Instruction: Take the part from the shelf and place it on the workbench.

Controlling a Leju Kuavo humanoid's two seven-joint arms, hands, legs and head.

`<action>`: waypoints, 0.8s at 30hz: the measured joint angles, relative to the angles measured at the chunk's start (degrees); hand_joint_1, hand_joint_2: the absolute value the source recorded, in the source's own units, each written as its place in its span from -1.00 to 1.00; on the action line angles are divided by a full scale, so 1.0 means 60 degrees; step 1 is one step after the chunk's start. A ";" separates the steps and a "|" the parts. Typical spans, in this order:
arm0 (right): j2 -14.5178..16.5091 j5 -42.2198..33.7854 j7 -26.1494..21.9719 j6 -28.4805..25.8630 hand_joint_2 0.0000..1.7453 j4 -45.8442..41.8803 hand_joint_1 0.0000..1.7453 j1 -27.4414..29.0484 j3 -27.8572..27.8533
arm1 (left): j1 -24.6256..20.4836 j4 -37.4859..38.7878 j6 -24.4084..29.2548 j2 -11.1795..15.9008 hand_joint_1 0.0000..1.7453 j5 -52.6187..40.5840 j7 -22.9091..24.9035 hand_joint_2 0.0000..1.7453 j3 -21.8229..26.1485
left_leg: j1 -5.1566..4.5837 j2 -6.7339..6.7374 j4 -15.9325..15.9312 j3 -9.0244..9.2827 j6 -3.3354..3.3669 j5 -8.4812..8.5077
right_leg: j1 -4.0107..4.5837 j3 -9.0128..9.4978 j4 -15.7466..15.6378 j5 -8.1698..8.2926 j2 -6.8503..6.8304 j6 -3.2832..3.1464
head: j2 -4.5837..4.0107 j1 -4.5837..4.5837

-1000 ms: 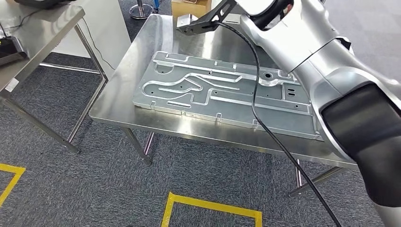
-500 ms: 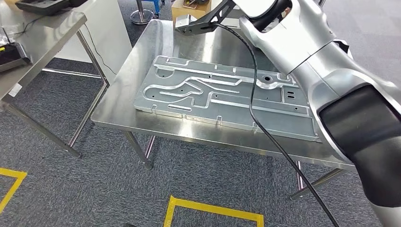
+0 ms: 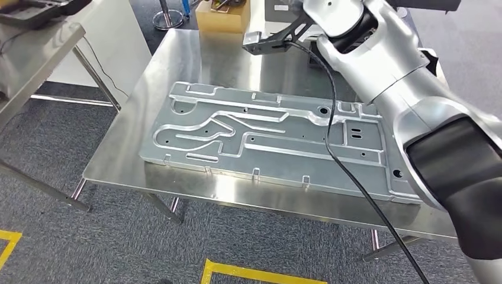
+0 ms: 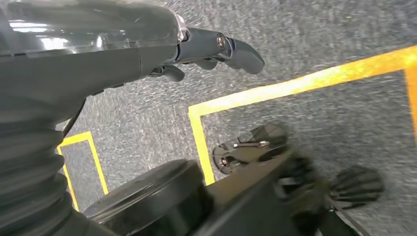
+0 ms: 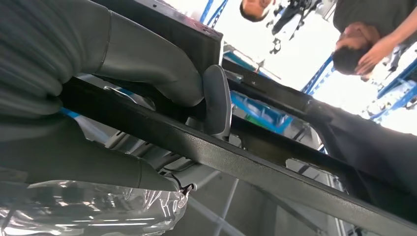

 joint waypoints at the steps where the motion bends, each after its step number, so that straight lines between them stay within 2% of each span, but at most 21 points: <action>1: -0.0019 0.0006 -0.0004 0.0003 1.00 0.0025 1.00 0.0128 0.0000 | 0.0019 0.0000 -0.0007 0.0001 -1.00 -0.0007 -0.0006 1.00 -0.0001 | -0.0016 0.0000 0.0381 -0.0354 0.0005 -0.0310 | 0.0014 0.0176 -0.0028 -0.0108 0.0011 -0.0015 | 0.0000 0.0002; 2: -0.0040 0.0010 -0.0006 0.0008 1.00 0.0049 1.00 0.0247 0.0000 | 0.0041 0.0000 0.0001 0.0003 -1.00 -0.0016 -0.0005 1.00 -0.0002 | -0.0044 0.0001 0.0509 -0.0630 0.0040 -0.0560 | 0.0035 0.0360 -0.0043 -0.0198 0.0020 -0.0023 | 0.0000 0.0001; 3: -0.0059 0.0010 -0.0009 0.0014 1.00 0.0067 1.00 0.0320 -0.0002 | 0.0060 0.0000 0.0026 0.0004 -1.00 -0.0025 -0.0002 1.00 -0.0004 | -0.0082 0.0000 0.0369 -0.0816 0.0107 -0.0621 | 0.0058 0.0524 -0.0051 -0.0290 0.0031 -0.0028 | 0.0000 0.0000; 4: -0.0070 0.0010 -0.0010 0.0017 1.00 0.0075 1.00 0.0337 -0.0007 | 0.0079 0.0000 0.0073 0.0005 -1.00 -0.0032 0.0005 1.00 -0.0005 | -0.0137 -0.0002 -0.0036 -0.0925 0.0215 -0.0384 | 0.0086 0.0666 -0.0055 -0.0374 0.0044 -0.0030 | 0.0000 0.0000; 5: -0.0075 0.0010 -0.0010 0.0019 1.00 0.0075 1.00 0.0319 -0.0016 | 0.0098 0.0000 0.0136 0.0006 -1.00 -0.0034 0.0015 1.00 -0.0007 | -0.0215 -0.0005 -0.0637 -0.0981 0.0371 0.0203 | 0.0114 0.0789 -0.0066 -0.0448 0.0059 -0.0029 | 0.0000 -0.0001; 6: -0.0093 0.0005 -0.0010 0.0019 1.00 0.0077 1.00 0.0296 -0.0028 | 0.0120 0.0000 0.0201 0.0025 -1.00 -0.0033 0.0026 1.00 -0.0008 | -0.0309 -0.0010 -0.1288 -0.1019 0.0547 0.0997 | 0.0139 0.0887 -0.0077 -0.0530 0.0079 -0.0019 | 0.0000 0.0000; 7: -0.0117 -0.0016 -0.0015 0.0021 1.00 0.0081 1.00 0.0291 -0.0038 | 0.0138 0.0000 0.0252 0.0043 -1.00 -0.0033 0.0035 1.00 -0.0008 | -0.0380 -0.0017 -0.1790 -0.1004 0.0697 0.1668 | 0.0162 0.0963 -0.0100 -0.0597 0.0103 0.0005 | 0.0000 0.0000; 8: -0.0140 -0.0057 -0.0027 0.0028 1.00 0.0087 1.00 0.0309 -0.0046 | 0.0151 0.0000 0.0289 0.0062 -1.00 -0.0036 0.0034 1.00 -0.0010 | -0.0445 -0.0026 -0.2131 -0.0975 0.0796 0.2131 | 0.0170 0.1015 -0.0117 -0.0662 0.0122 0.0047 | 0.0000 0.0001; 9: -0.0167 -0.0127 -0.0045 0.0036 1.00 0.0093 1.00 0.0334 -0.0062 | 0.0160 0.0000 0.0312 0.0074 -1.00 -0.0042 0.0024 1.00 -0.0014 | -0.0465 -0.0031 -0.2293 -0.0938 0.0813 0.2296 | 0.0184 0.1039 -0.0108 -0.0717 0.0133 0.0080 | 0.0000 0.0003; 12: -0.0206 -0.0597 -0.0059 -0.0005 1.00 0.0058 1.00 0.0387 -0.0319 | 0.0141 0.0000 0.0356 0.0065 -1.00 -0.0063 -0.0098 1.00 -0.0052 | -0.0449 -0.0063 -0.2376 -0.0872 0.0651 0.2219 | 0.0210 0.1025 -0.0074 -0.0772 0.0096 0.0107 | 0.0000 0.0009; 13: -0.0226 -0.0859 -0.0045 -0.0086 1.00 0.0040 1.00 0.0473 -0.0467 | 0.0121 0.0000 0.0366 0.0066 -1.00 -0.0051 -0.0156 1.00 -0.0065 | -0.0449 -0.0077 -0.2371 -0.0871 0.0632 0.2192 | 0.0212 0.1034 -0.0089 -0.0771 0.0076 0.0109 | 0.0000 0.0010; 15: -0.0281 -0.1469 -0.0043 -0.0424 1.00 -0.0005 1.00 0.0939 -0.0793 | 0.0076 0.0000 0.0366 0.0049 -1.00 -0.0015 -0.0262 1.00 -0.0077 | -0.0435 -0.0096 -0.2368 -0.0848 0.0670 0.2139 | 0.0231 0.1115 -0.0157 -0.0807 0.0041 0.0119 | 0.0000 0.0014; 18: -0.0365 -0.1877 -0.0031 -0.1519 1.00 -0.0016 1.00 0.2175 -0.1286 | 0.0033 0.0000 0.0322 -0.0006 -1.00 -0.0005 -0.0410 1.00 -0.0100 | -0.0423 -0.0128 -0.2358 -0.0813 0.0721 0.2091 | 0.0244 0.1232 -0.0271 -0.0870 0.0009 0.0130 | 0.0000 0.0015; 21: -0.0395 -0.1528 0.0120 -0.2686 1.00 0.0132 1.00 0.3330 -0.1635 | 0.0037 0.0000 0.0254 -0.0030 -1.00 -0.0086 -0.0529 1.00 -0.0181 | -0.0427 -0.0147 -0.2349 -0.0810 0.0746 0.2076 | 0.0239 0.1258 -0.0300 -0.0871 -0.0003 0.0139 | 0.0000 0.0015; 24: -0.0396 -0.0987 0.0291 -0.3109 1.00 0.0270 1.00 0.4271 -0.1866 | 0.0035 0.0000 0.0156 -0.0031 -1.00 -0.0236 -0.0607 1.00 -0.0293 | -0.0430 -0.0147 -0.2335 -0.0808 0.0759 0.2068 | 0.0236 0.1269 -0.0308 -0.0860 -0.0002 0.0166 | 0.0000 0.0014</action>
